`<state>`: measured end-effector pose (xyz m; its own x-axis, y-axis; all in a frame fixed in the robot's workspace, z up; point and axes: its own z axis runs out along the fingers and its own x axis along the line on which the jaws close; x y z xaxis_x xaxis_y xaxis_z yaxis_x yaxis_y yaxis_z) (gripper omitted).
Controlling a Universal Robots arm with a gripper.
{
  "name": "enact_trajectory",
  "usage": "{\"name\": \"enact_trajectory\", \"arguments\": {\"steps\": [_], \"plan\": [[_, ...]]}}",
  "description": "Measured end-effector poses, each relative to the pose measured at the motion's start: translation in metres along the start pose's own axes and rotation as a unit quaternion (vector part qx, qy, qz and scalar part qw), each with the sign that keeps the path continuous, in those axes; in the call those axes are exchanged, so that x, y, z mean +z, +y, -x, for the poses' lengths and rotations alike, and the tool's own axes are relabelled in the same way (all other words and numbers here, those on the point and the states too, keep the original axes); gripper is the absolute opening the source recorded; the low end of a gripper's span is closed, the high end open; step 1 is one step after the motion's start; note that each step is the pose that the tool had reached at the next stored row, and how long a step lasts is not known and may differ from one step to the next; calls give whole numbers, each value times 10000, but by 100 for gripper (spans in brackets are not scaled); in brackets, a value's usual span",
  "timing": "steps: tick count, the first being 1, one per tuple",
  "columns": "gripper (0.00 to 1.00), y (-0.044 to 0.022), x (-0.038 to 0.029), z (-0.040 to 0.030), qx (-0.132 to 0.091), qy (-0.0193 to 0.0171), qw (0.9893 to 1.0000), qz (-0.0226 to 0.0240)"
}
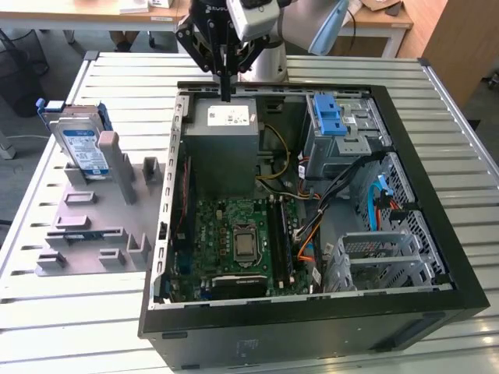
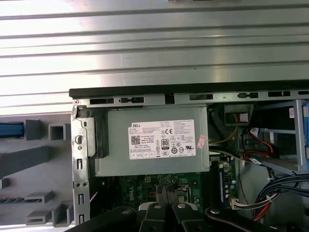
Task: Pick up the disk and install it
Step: 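Reach for the disk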
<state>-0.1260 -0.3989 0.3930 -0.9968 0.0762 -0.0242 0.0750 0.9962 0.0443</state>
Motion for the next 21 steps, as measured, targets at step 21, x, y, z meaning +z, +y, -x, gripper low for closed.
{"name": "enact_trajectory", "arguments": {"steps": [21], "plan": [[11,-3,4,-51,1,1,10000,0]]}}
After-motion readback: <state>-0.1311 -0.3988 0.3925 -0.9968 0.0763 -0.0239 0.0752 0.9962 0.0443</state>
